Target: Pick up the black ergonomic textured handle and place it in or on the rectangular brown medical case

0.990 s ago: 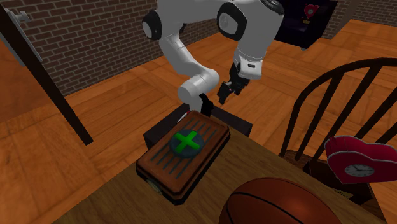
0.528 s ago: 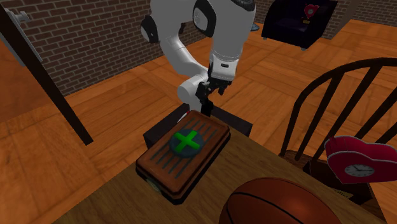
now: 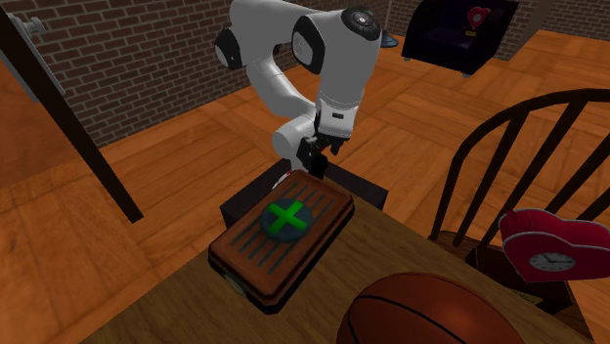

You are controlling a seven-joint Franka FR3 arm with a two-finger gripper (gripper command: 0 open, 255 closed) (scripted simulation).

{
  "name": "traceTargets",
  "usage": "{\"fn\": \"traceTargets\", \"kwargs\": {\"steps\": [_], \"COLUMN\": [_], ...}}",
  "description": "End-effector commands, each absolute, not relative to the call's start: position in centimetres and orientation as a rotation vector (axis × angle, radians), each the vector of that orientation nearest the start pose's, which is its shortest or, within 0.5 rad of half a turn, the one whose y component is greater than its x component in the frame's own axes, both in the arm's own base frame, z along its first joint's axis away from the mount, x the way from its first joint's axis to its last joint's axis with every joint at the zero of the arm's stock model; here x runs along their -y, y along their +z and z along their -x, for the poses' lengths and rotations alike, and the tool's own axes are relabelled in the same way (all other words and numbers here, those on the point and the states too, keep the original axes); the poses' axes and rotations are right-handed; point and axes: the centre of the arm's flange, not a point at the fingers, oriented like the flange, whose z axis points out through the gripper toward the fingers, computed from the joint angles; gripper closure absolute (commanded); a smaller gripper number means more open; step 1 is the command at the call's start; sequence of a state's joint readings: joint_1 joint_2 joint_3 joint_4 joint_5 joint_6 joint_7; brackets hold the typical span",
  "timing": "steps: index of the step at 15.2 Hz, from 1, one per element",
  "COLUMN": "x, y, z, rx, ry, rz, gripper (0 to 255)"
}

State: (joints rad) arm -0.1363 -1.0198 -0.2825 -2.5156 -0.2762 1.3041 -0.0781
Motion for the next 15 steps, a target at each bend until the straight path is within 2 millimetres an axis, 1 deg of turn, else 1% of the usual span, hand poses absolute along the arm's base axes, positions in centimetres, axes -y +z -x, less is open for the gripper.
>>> {"fn": "traceTargets", "kwargs": {"steps": [1, 6, 7, 15], "x": [14.58, 14.59, 14.59, 14.58], "y": [54.27, 54.27, 54.27, 54.28], "z": [-18.69, -18.69, -18.69, -18.7], "rx": [-0.355, -0.355, -0.355, -0.355], "ry": [0.335, 0.335, 0.335, 0.335], "rz": [3.099, 3.099, 3.099, 3.099], "gripper": [0, 0, 255, 255]}}
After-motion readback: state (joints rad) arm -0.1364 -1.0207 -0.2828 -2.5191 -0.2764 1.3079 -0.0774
